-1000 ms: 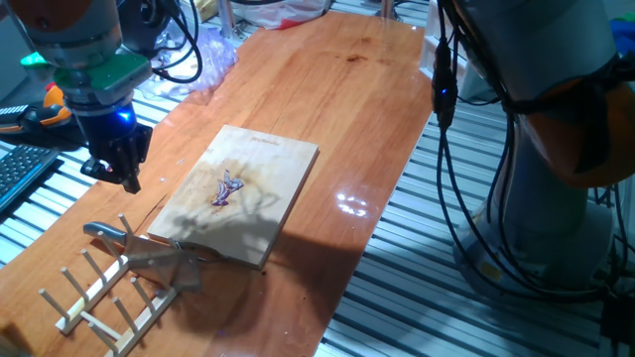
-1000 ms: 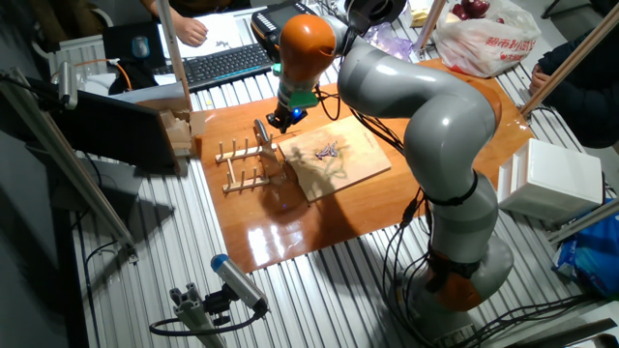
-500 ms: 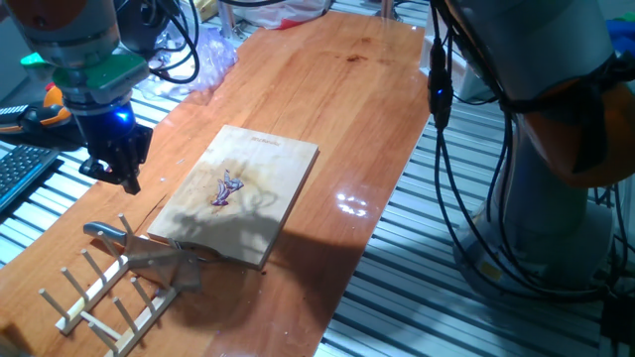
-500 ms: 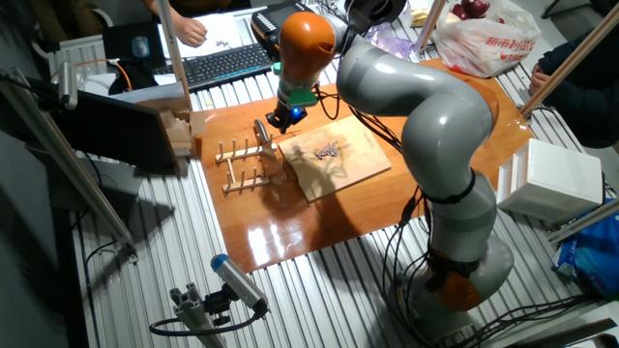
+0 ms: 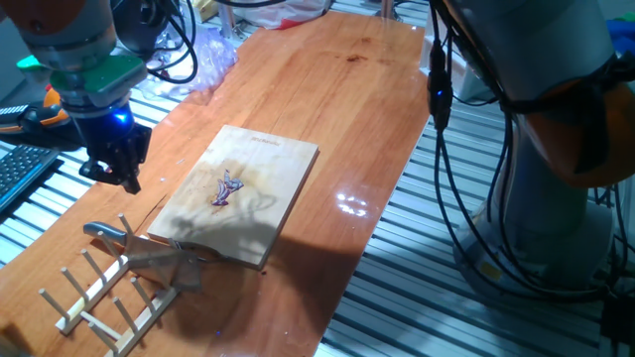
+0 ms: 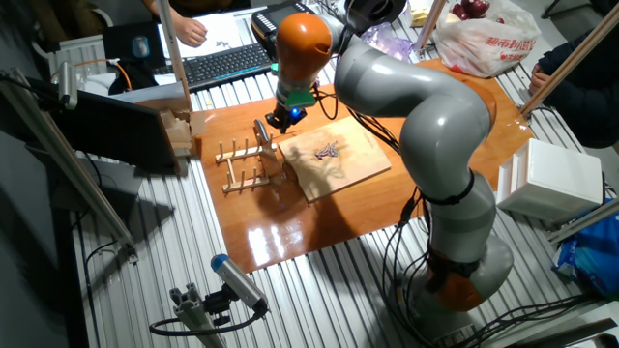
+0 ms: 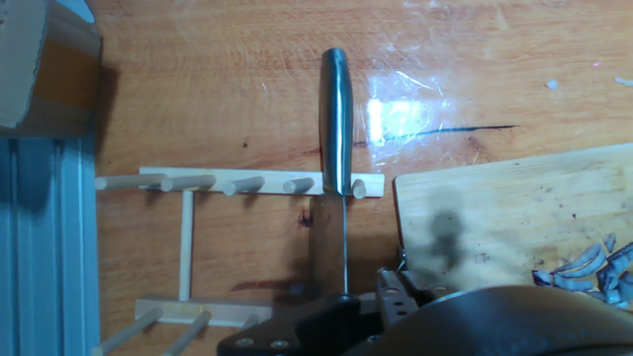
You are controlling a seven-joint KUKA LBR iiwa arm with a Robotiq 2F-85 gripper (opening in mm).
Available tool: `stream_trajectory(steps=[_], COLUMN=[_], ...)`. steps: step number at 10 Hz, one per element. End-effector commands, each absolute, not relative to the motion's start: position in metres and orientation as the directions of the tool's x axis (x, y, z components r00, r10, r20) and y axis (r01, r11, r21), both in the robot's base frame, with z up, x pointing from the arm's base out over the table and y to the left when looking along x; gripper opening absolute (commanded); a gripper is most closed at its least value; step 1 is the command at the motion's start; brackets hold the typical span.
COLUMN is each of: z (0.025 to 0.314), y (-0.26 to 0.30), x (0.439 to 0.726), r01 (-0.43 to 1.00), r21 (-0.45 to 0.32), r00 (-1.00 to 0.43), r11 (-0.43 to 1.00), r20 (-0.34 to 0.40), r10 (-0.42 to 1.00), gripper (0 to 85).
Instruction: Chop the onions
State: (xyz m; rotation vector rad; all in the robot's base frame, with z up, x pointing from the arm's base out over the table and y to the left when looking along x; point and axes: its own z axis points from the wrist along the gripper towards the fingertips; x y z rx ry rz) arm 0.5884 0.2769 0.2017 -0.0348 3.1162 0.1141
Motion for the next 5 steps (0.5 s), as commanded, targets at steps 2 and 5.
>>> stream_trajectory(steps=[2, 5], z=[0.2008, 0.2021], y=[0.2779, 0.2763], x=[0.5875, 0.588], r01=[-0.047, -0.037], r21=[0.068, 0.057], r00=[-0.997, -0.998], r11=[0.997, 0.998], r20=[-0.06, -0.045], r10=[-0.043, -0.035], gripper=[0.0, 17.0])
